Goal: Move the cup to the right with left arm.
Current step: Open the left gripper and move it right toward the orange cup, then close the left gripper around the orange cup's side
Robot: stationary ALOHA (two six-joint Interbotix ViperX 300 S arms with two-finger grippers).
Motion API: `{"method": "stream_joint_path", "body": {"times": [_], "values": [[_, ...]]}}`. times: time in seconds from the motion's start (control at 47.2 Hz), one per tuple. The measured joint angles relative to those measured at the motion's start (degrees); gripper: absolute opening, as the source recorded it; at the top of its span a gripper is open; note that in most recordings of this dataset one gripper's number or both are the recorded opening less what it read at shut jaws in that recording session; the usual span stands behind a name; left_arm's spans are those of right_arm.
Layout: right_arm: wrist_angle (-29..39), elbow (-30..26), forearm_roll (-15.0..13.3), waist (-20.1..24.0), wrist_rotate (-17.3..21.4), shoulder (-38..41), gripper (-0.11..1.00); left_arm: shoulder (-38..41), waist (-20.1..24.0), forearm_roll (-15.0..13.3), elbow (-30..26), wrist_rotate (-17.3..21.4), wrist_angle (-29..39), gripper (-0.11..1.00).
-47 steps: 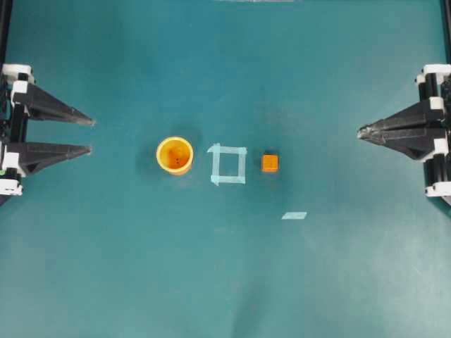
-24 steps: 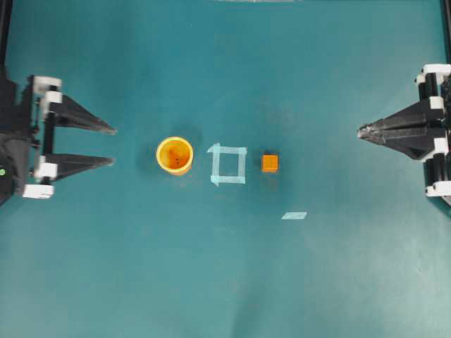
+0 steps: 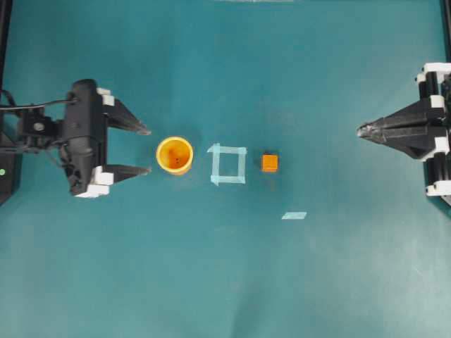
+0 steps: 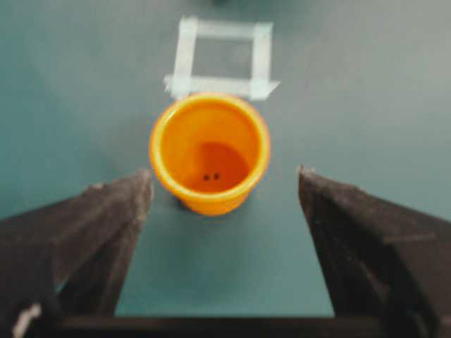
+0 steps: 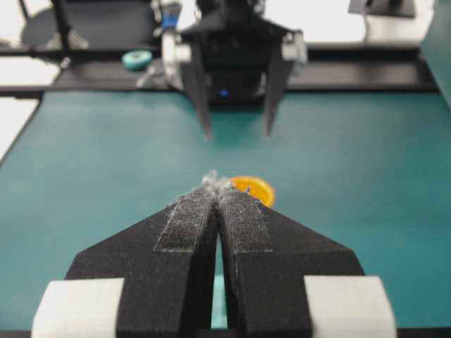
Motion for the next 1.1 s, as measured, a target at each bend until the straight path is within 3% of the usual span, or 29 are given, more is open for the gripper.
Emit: {"method": "stream_joint_path", "body": {"times": [0.657,1.101], "values": [[0.1,-0.4,0.0,0.0,0.0,-0.2,-0.01,8.7,1.3,0.3,1.9,0.0,-1.8,0.83],[0.1,-1.1,0.1,0.0,0.0,-0.3,-0.01,15.2,0.5,0.7,-0.9,2.4,-6.4,0.83]]}}
